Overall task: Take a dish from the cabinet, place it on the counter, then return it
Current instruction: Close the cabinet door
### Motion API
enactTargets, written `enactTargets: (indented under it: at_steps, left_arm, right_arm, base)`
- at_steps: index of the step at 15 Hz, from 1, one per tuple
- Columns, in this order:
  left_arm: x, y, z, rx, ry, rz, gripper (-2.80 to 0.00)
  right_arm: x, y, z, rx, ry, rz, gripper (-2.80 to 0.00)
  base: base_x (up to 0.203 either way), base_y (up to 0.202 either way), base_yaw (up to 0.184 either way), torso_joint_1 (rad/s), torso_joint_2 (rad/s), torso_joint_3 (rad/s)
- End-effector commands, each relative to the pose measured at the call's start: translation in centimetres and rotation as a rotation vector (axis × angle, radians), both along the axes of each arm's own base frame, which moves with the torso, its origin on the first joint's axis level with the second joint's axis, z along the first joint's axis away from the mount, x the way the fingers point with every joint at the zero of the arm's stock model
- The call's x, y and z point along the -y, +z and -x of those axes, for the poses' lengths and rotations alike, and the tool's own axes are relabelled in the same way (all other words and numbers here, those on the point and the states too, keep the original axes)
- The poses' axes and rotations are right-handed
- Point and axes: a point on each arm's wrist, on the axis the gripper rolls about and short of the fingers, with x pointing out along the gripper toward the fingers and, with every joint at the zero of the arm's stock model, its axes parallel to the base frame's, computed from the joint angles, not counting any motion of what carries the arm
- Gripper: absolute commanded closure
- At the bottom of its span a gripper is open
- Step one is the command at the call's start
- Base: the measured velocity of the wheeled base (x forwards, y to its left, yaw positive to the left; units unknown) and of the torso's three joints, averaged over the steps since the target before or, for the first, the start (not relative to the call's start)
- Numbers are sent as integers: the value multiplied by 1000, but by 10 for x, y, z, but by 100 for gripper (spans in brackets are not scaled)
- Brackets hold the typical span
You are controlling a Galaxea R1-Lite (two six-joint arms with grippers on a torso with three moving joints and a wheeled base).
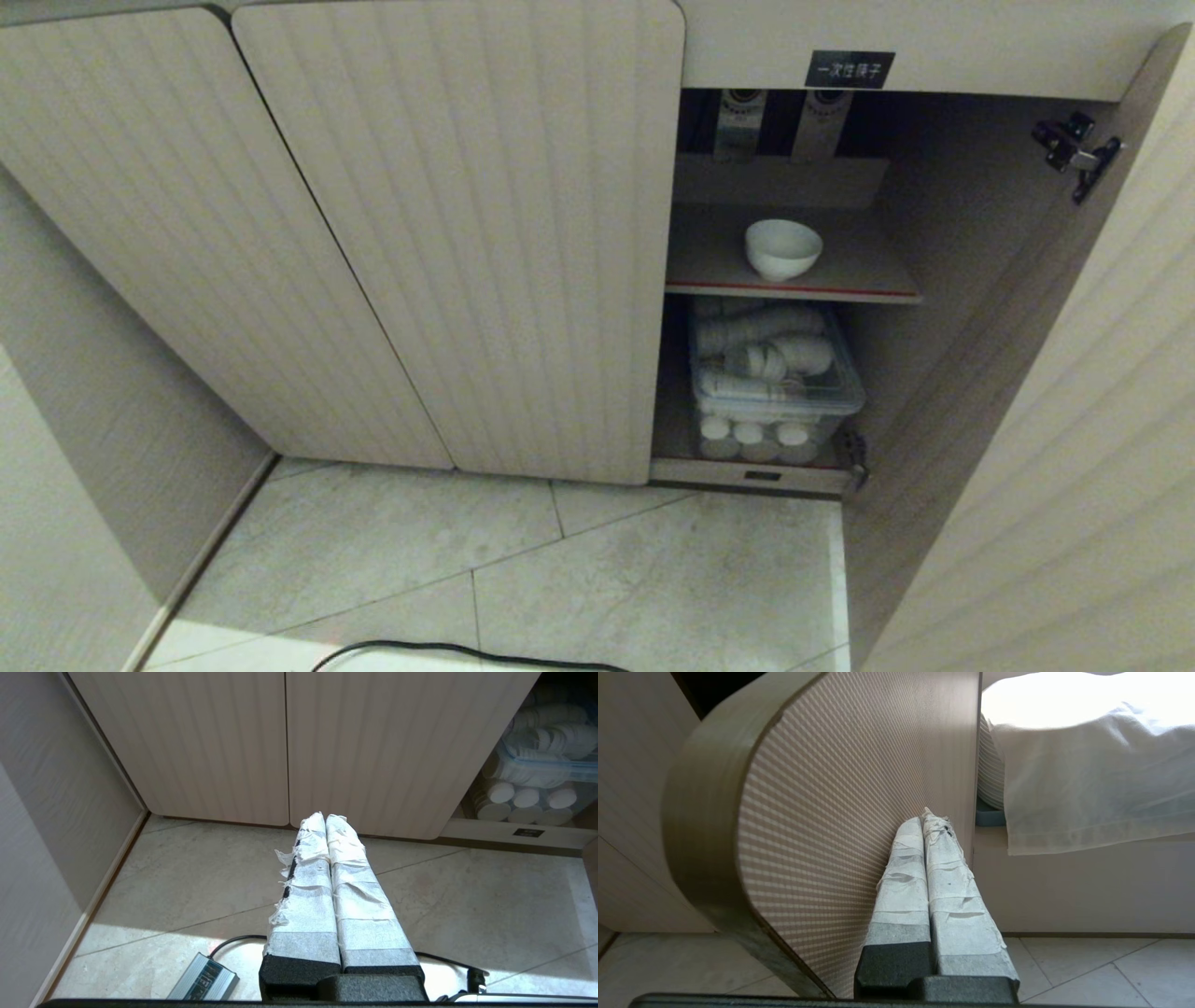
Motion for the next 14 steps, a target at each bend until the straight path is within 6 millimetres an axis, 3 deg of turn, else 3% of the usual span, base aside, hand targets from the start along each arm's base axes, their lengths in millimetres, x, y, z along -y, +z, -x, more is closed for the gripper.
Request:
enactTargets:
  at_steps: [1,7,14]
  left_arm:
    - [0,0,0,0,0,1,0]
    - [0,0,0,0,0,2,0]
    - [0,0,0,0,1,1,0]
  right_arm:
    - [0,0,0,1,28,-26,0]
    - [-3,1,-7,-23,58,-39,0]
    - [-13,1,-29,-101,63,-58,0]
  base:
    - [0,0,0,0,0,0]
    - [0,0,0,0,0,0]
    - [0,0,0,0,0,0]
